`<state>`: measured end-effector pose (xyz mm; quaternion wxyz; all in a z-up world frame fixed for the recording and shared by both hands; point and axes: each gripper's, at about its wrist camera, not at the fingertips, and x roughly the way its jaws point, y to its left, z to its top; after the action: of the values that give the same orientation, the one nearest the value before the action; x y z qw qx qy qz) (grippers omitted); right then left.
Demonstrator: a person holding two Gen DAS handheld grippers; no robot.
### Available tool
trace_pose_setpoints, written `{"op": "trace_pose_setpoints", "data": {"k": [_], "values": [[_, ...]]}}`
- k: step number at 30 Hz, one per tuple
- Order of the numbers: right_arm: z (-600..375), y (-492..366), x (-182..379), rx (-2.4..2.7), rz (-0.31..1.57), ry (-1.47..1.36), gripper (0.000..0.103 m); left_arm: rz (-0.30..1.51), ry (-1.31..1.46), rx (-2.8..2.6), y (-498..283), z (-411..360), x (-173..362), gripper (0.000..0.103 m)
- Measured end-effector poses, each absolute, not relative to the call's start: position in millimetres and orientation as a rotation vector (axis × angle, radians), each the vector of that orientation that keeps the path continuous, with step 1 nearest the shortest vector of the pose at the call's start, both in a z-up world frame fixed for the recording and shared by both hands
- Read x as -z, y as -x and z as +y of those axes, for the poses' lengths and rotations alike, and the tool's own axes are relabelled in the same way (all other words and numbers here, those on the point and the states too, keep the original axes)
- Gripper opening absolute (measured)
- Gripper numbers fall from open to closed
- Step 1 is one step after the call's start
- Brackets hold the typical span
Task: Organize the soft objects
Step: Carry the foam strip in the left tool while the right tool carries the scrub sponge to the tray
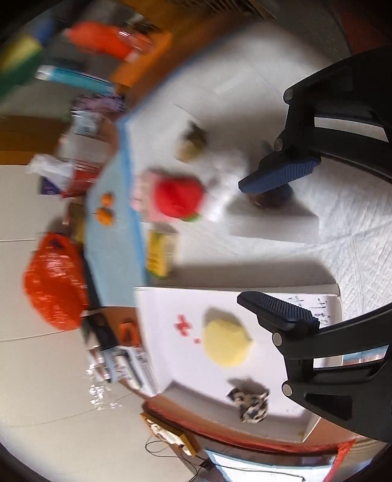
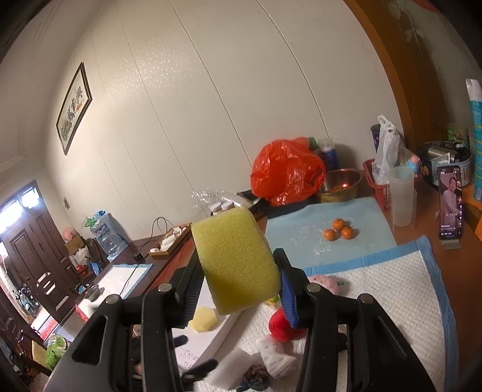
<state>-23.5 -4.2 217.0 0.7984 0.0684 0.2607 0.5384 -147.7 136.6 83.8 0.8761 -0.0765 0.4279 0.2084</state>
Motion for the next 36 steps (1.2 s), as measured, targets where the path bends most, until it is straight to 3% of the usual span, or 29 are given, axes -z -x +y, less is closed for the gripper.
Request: {"op": "trace_pose_setpoints", "data": {"k": [2, 3, 4, 11, 12, 13, 19, 30, 36], "values": [[-4.3, 23.4, -214.7, -1.155, 0.567, -0.142, 0.046, 0.922, 0.119, -0.433, 141.4, 133.7, -70.7, 0.057], [-4.5, 23.3, -213.9, -1.155, 0.570, -0.142, 0.046, 0.944, 0.086, -0.442, 137.3, 132.6, -64.0, 0.042], [-4.7, 23.2, -213.2, -1.155, 0.575, -0.142, 0.046, 0.963, 0.067, -0.446, 133.5, 132.8, -57.8, 0.037], [-9.3, 21.6, -210.7, -1.145, 0.584, -0.140, 0.047, 1.043, 0.056, -0.390, 118.2, 126.8, -29.3, 0.033], [-9.8, 21.3, -210.7, -1.141, 0.584, -0.141, 0.047, 1.044, 0.089, -0.378, 118.2, 129.5, -25.3, 0.022], [-10.8, 20.0, -210.4, -1.137, 0.584, -0.142, 0.047, 1.037, 0.119, -0.371, 118.7, 132.7, -23.7, 0.019], [-12.7, 17.4, -209.4, -1.128, 0.581, -0.142, 0.047, 0.902, 0.227, -0.349, 134.6, 141.2, -51.2, 0.019], [2.2, 29.8, -218.1, -1.171, 0.538, -0.142, 0.047, 0.586, 0.223, -0.384, 177.6, 154.9, -177.4, 0.019], [18.9, 36.8, -225.9, -1.201, 0.527, -0.120, 0.047, 0.485, 0.216, -0.438, 201.9, 178.8, -221.3, 0.019]]}}
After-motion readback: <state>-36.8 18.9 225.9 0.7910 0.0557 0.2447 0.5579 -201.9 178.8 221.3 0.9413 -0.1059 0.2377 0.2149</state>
